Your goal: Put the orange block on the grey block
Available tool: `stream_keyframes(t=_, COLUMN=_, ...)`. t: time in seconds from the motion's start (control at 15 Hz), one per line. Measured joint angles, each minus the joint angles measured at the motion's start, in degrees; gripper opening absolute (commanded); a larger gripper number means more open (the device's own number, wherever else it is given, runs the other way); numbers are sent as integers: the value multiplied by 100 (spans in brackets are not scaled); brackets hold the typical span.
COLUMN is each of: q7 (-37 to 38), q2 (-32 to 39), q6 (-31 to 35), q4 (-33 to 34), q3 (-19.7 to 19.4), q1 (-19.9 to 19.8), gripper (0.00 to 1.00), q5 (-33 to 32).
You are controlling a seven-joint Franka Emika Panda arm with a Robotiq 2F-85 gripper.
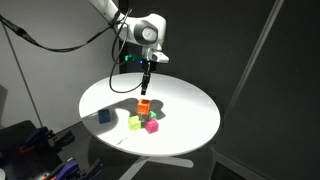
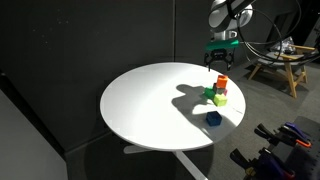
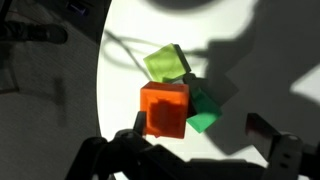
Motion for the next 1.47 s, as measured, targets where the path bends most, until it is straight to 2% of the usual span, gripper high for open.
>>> stream_keyframes(t=0.27, q7=-410, q2=-505, q6=-261, q4=-222, q3=192, q1=94, gripper=100, q5=14)
stream_keyframes(t=1.07, q7=-1700, q2=-2143, q6=-1923, q4=-791, q3=736, q1=288, gripper=100, q5=31)
stream_keyframes(t=1.47, q7=-2175, q2=-2876, q6=-2007, q4=-1219, q3=1021, q1=339, gripper=100, q5=-178)
